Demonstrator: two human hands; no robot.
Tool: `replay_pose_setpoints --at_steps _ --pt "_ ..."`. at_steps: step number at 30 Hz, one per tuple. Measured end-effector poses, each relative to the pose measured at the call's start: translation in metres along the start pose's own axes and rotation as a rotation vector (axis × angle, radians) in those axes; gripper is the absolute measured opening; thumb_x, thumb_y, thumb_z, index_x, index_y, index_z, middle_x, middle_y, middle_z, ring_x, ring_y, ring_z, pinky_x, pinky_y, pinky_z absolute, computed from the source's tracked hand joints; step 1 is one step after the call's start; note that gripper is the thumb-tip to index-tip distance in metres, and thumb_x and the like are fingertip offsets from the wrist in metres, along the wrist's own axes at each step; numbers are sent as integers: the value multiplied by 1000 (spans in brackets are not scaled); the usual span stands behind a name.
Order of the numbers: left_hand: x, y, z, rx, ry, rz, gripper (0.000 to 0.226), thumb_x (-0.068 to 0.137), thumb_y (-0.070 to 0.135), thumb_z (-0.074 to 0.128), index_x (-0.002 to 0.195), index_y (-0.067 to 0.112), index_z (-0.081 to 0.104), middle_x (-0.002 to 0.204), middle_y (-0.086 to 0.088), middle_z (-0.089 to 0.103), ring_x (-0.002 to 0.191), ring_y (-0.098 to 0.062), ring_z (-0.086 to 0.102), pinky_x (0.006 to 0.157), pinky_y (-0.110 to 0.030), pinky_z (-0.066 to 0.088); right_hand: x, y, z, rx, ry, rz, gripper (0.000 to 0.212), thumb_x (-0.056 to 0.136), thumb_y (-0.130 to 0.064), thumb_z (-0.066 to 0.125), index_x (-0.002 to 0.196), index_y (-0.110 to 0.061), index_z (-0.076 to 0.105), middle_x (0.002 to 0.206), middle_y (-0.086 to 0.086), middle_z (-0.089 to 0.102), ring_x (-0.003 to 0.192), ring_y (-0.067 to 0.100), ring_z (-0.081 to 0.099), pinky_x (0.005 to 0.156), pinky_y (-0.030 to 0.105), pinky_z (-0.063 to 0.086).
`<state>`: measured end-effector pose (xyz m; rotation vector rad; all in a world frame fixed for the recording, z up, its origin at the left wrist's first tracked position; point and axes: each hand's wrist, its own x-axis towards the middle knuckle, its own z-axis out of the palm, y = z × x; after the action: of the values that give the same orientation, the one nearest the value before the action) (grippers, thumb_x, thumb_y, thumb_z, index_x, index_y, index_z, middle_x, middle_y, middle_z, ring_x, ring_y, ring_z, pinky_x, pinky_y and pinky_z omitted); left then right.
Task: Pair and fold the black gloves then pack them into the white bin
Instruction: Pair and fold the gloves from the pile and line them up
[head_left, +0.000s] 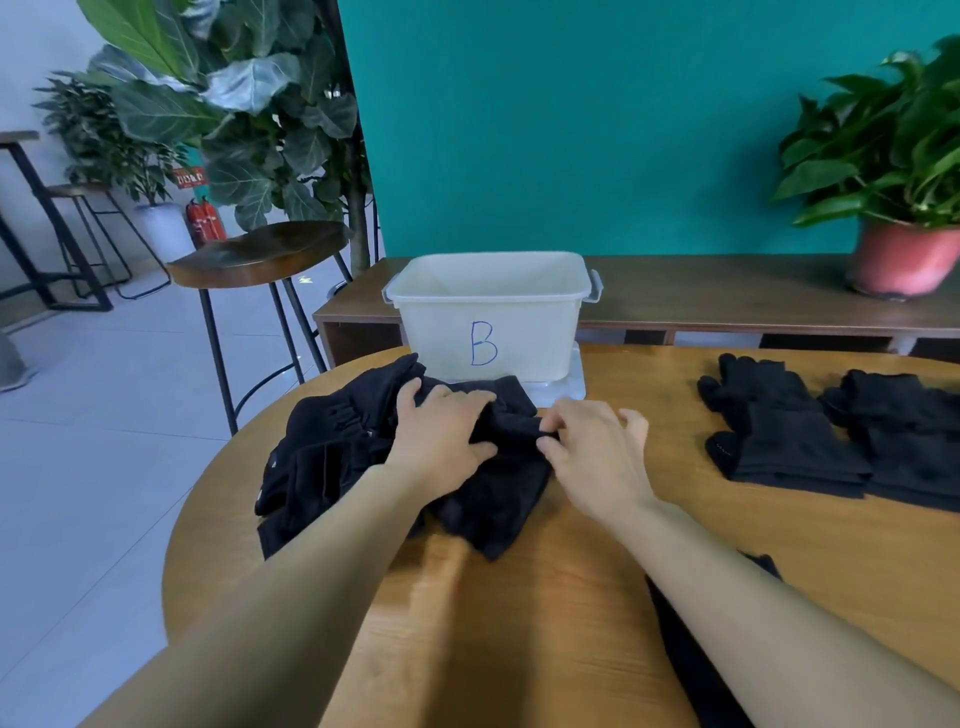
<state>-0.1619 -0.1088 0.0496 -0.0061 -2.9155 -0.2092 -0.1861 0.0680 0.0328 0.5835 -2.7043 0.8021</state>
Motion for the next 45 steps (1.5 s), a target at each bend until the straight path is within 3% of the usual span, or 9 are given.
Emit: replay_pose_setpoints --at_steps 2,4,6,9,14,21,25,40,45 --pt "-1 9 -17 -107 84 1 15 87 38 68 89 29 56 82 12 51 102 -16 51 116 -44 10 2 -3 -25 88 31 36 14 94 -21 58 89 -32 50 99 -11 65 108 13 55 96 30 20" --pt "-3 17 -34 -249 66 -11 35 80 38 74 67 24 45 69 11 50 80 -15 51 105 -42 25 3 -3 -49 226 33 75 20 91 -18 63 85 -32 50 99 -11 65 105 14 59 92 27 25" --pt "-7 26 -51 -458 -1 -5 27 73 41 79 74 22 60 74 7 65 81 -18 61 97 -43 41 -2 -3 -77 440 29 102 26 87 -13 68 93 -33 53 102 -6 65 102 15 61 97 33 43" --pt "-23 45 -72 -758 -106 -30 24 81 22 79 103 17 72 95 -1 76 92 -20 71 90 -44 56 -22 -6 -117 778 -117 168 45 86 -7 72 122 -19 49 107 2 65 92 6 61 69 11 50" --pt "-48 70 -85 -986 -231 20 33 87 13 74 119 18 70 110 -1 74 104 -21 70 99 -43 52 -48 8 -141 719 -266 181 40 86 -23 75 123 -14 63 120 0 68 111 16 63 99 33 49" --pt "-71 88 -85 -1106 -303 15 51 71 26 82 120 22 68 112 -8 73 106 -29 69 99 -48 51 -75 9 -156 848 -233 206 21 94 -15 63 107 1 71 99 7 74 82 10 68 68 19 54" --pt "-83 93 -81 -1046 -312 -44 25 86 5 72 110 12 70 103 -11 75 100 -31 71 90 -41 57 -89 16 -164 772 -285 258 21 94 -21 65 74 -15 68 69 -13 69 56 -10 58 53 7 41" --pt "-86 146 -69 -1016 -252 78 46 85 1 71 124 24 63 111 10 73 108 -8 66 87 -22 55 -104 50 -182 801 -117 312 48 93 -32 65 96 16 58 83 13 60 77 21 53 77 33 46" --pt "-70 159 -57 -998 -173 46 29 86 4 72 108 21 65 92 15 70 81 6 68 61 -5 47 -99 70 -181 770 -65 277 43 93 -22 66 95 19 52 85 26 59 79 21 55 76 34 49"
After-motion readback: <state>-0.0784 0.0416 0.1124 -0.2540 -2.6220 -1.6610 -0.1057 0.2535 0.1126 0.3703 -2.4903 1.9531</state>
